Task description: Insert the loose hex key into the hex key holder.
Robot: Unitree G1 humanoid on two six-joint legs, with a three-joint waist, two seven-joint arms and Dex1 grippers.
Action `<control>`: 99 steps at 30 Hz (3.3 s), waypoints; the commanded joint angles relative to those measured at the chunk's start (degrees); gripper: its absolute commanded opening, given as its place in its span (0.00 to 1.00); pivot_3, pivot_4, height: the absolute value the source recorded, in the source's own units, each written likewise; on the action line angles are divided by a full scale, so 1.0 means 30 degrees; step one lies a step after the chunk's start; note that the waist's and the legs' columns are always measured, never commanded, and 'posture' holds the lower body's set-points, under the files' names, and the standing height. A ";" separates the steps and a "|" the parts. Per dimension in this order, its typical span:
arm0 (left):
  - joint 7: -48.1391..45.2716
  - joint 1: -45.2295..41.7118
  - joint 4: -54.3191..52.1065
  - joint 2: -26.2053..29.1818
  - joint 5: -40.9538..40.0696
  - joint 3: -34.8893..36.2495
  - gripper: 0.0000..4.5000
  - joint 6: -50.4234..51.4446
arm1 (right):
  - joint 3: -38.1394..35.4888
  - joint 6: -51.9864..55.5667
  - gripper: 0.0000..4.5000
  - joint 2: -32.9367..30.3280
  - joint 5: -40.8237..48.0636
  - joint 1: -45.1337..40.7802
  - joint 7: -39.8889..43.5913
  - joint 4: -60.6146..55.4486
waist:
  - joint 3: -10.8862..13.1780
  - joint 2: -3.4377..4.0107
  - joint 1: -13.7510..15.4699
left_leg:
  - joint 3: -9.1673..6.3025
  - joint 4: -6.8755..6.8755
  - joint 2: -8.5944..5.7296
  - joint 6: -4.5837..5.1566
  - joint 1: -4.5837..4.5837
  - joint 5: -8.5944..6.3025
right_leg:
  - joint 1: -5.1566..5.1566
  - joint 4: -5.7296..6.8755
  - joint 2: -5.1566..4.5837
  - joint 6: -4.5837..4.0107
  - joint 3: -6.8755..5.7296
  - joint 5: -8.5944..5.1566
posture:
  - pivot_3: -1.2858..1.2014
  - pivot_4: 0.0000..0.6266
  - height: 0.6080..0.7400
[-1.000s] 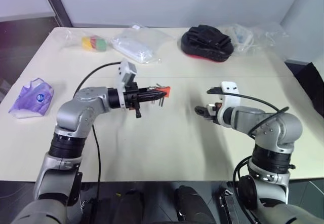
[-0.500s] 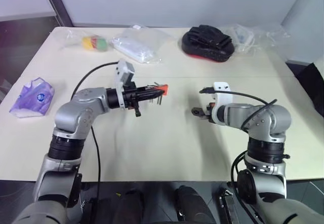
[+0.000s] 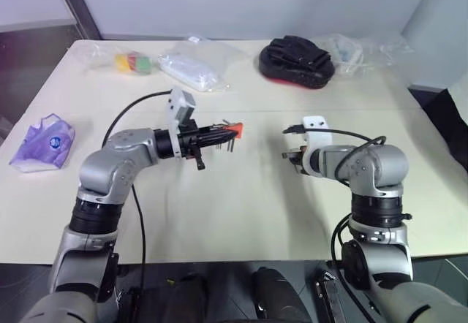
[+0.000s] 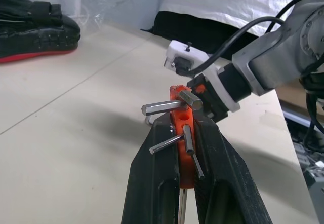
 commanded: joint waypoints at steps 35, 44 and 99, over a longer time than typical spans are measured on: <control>-0.0255 -0.2771 0.2576 -0.1453 0.0783 0.0279 0.00 -0.2219 | 0.3526 -2.7810 0.01 0.5346 -0.1409 0.3795 0.7099 -0.3116 | 0.0010 0.0010 -0.0009 | -0.0021 -0.0016 0.0005 -0.0007 -0.0035 0.0004 | -0.0032 -0.0022 -0.0031 0.0008 -0.0007 0.0001 | 0.52 0.24 1.00; -0.0096 -0.2953 0.2777 -0.1547 0.0772 0.0463 0.00 -0.2384 | 0.3780 -2.7518 0.01 0.4855 -0.1202 0.4551 0.7250 -0.3535 | 0.0010 0.0010 0.0009 | -0.0021 -0.0016 0.0006 -0.0007 -0.0032 0.0004 | -0.0034 -0.0016 -0.0027 0.0007 -0.0007 0.0001 | 0.52 0.24 1.00; 0.0024 -0.2823 0.2227 -0.1657 0.0336 0.0365 0.00 -0.1880 | 0.4241 -2.7564 0.01 0.4584 -0.1783 0.4681 0.7516 -0.2991 | 0.0010 0.0010 0.0291 | -0.0016 -0.0006 0.0004 -0.0008 -0.0030 0.0004 | -0.0033 -0.0009 -0.0027 0.0006 -0.0006 0.0002 | 0.52 0.24 1.00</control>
